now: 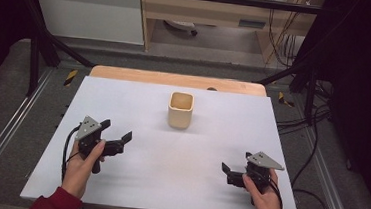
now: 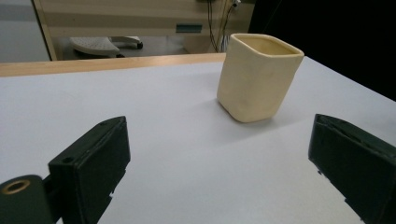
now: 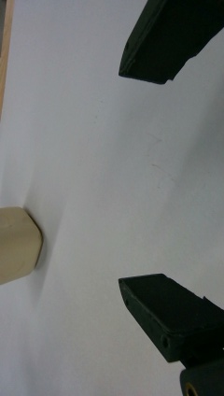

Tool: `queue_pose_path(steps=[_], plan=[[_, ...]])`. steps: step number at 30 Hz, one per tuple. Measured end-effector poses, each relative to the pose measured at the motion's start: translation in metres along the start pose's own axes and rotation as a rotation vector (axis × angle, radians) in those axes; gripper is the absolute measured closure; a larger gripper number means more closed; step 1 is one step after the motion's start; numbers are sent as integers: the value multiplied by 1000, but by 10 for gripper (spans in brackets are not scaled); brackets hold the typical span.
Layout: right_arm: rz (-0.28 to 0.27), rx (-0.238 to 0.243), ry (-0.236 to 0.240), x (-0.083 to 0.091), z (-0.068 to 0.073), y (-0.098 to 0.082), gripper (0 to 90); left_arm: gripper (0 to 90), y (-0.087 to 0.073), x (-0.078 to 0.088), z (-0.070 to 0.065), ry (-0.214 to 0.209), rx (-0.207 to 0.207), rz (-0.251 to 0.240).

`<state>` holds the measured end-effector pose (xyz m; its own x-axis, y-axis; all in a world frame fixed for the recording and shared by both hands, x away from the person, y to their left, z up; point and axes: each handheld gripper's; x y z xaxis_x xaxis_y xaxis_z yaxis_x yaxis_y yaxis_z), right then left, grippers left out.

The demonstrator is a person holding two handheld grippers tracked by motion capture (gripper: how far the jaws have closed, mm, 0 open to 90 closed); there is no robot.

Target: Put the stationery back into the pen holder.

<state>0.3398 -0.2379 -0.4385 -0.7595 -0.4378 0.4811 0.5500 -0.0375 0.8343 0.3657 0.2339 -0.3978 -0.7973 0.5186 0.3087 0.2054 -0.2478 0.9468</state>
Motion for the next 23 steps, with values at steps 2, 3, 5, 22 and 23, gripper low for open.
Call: queue_pose_path(steps=[2, 3, 5, 22, 23], plan=[[-2, 2, -1, 0, -1, 0, 22, 54, -2, 3, -2, -6, 0, 3], [-1, 0, -1, 0, -1, 0, 22, 55, -3, 4, -2, -6, -1, 5], [-3, -2, -2, 0, -1, 0, 22, 55, -6, 6, -4, -9, 2, 9], [57, -18, -71, -4, -8, -3, 33, 62, -30, 24, -18, -29, 3, 41], [69, -20, -87, -5, -10, -4, 34, 62, -30, 25, -18, -26, -2, 40]])
Point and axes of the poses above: each handheld gripper's, and its own axes: x roughly backward along the jaws, y roughly out of its top, z roughly to its left, and after that the axes turned 14 degrees about -x, right-handed
